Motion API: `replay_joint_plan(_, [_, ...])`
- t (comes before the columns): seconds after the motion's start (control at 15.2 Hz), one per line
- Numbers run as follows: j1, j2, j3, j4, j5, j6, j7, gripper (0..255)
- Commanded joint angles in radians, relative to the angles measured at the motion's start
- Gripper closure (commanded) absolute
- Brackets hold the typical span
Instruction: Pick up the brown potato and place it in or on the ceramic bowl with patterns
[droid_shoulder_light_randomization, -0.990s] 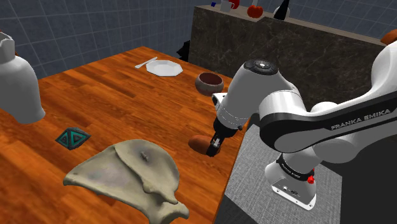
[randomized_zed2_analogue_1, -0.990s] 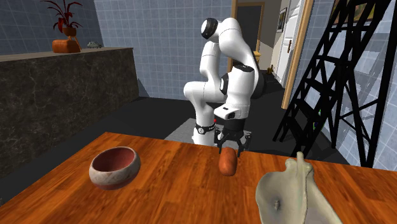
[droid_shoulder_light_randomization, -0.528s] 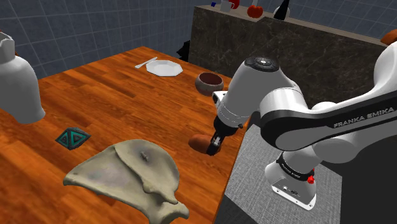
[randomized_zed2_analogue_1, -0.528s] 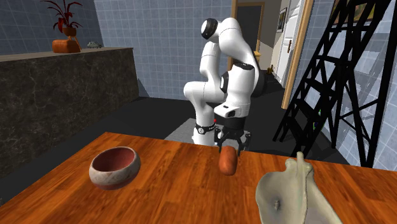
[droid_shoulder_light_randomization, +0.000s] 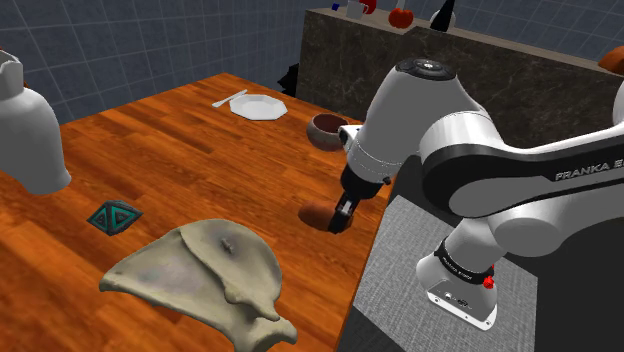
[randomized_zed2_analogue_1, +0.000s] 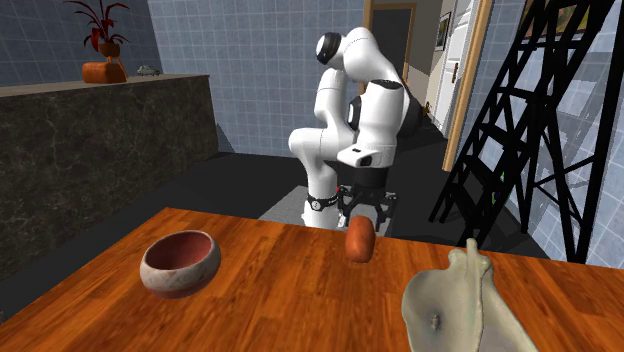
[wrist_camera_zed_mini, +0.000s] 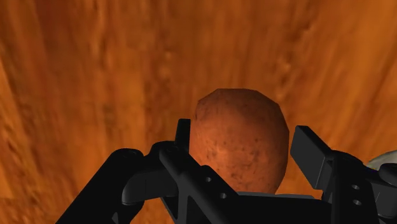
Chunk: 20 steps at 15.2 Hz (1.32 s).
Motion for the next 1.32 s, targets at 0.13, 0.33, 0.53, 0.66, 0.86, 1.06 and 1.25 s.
replay_joint_plan(0.13, [0.000,-0.032,-0.024,0.033,-0.011,-0.066,-0.007,255])
replay_joint_plan(0.33, [-0.001,-0.051,-0.040,0.062,-0.020,-0.113,-0.011,255])
replay_joint_plan(0.53, [-0.003,-0.067,-0.054,0.092,-0.029,-0.159,-0.014,255])
replay_joint_plan(0.66, [-0.004,-0.075,-0.064,0.114,-0.035,-0.189,-0.015,255])
replay_joint_plan(0.86, [-0.007,-0.085,-0.077,0.147,-0.045,-0.232,-0.018,255])
replay_joint_plan(1.06, [-0.011,-0.093,-0.090,0.183,-0.054,-0.275,-0.020,255])
replay_joint_plan(1.25, [-0.014,-0.097,-0.101,0.219,-0.063,-0.316,-0.022,255])
